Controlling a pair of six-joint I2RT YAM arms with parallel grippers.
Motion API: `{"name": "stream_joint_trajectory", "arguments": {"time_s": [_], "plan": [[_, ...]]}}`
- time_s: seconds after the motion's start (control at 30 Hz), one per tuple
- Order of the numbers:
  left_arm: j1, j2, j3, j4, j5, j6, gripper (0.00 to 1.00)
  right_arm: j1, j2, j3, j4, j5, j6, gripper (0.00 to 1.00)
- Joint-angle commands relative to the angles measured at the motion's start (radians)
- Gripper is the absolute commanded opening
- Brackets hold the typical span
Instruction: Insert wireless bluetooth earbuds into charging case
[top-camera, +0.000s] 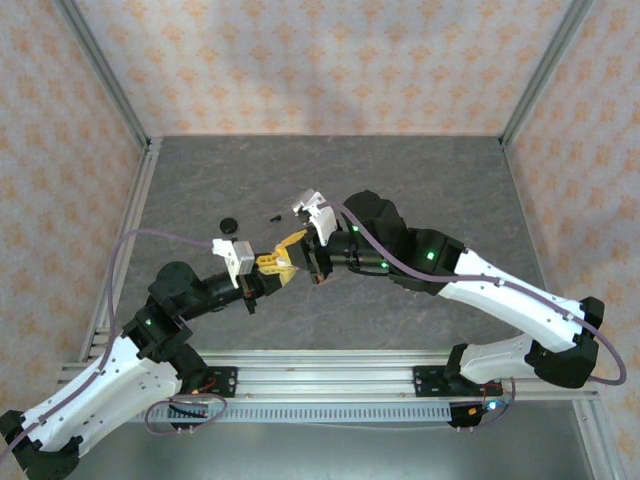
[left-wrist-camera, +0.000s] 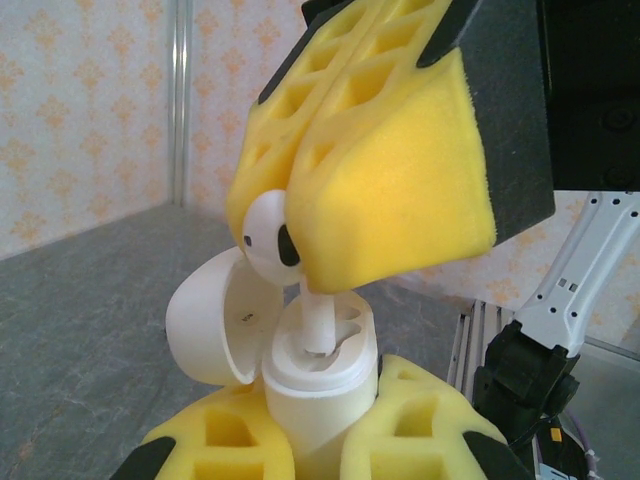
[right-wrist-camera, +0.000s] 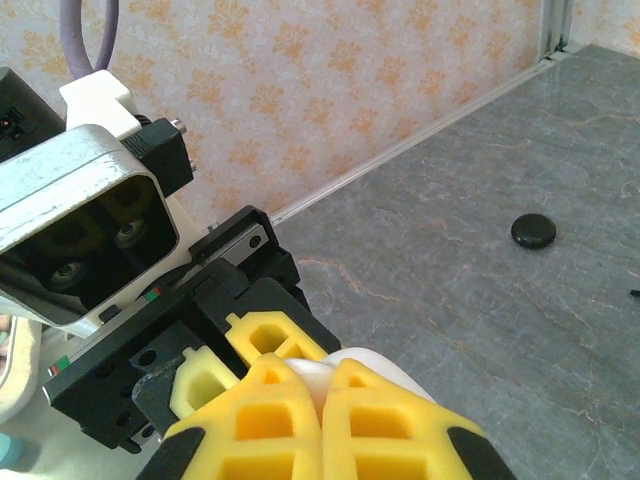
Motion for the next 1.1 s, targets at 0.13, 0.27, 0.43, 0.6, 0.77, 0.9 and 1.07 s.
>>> {"name": "stream_joint_trajectory", "arguments": {"time_s": [0.13,0.27,0.43,0.6,0.77,0.9,1.07], "plan": [[-0.003,-0.017,0.01,0.085,-0.016,0.03,0.0,0.007,0.023,0.059,-0.139,-0.024,0.005,0.0],[-0.002,-0.017,0.009,0.093,-0.013,0.032,0.0,0.008,0.041,0.078,-0.162,-0.034,0.003,0.0],[-0.002,-0.012,0.014,0.102,-0.012,0.032,0.0,0.008,0.07,0.089,-0.193,-0.043,0.013,0.01],[-0.001,-0.005,0.017,0.098,-0.011,0.037,0.0,0.007,0.076,0.104,-0.205,-0.003,0.035,0.23],[-0.002,-0.002,0.007,0.102,-0.01,0.036,0.0,0.007,0.073,0.137,-0.222,0.061,0.07,0.43],[-0.002,-0.011,-0.004,0.104,-0.016,0.032,0.0,0.007,0.059,0.162,-0.231,0.094,0.109,0.52],[-0.003,-0.017,-0.008,0.099,-0.021,0.032,0.0,0.008,0.04,0.186,-0.238,0.132,0.146,0.56]]}}
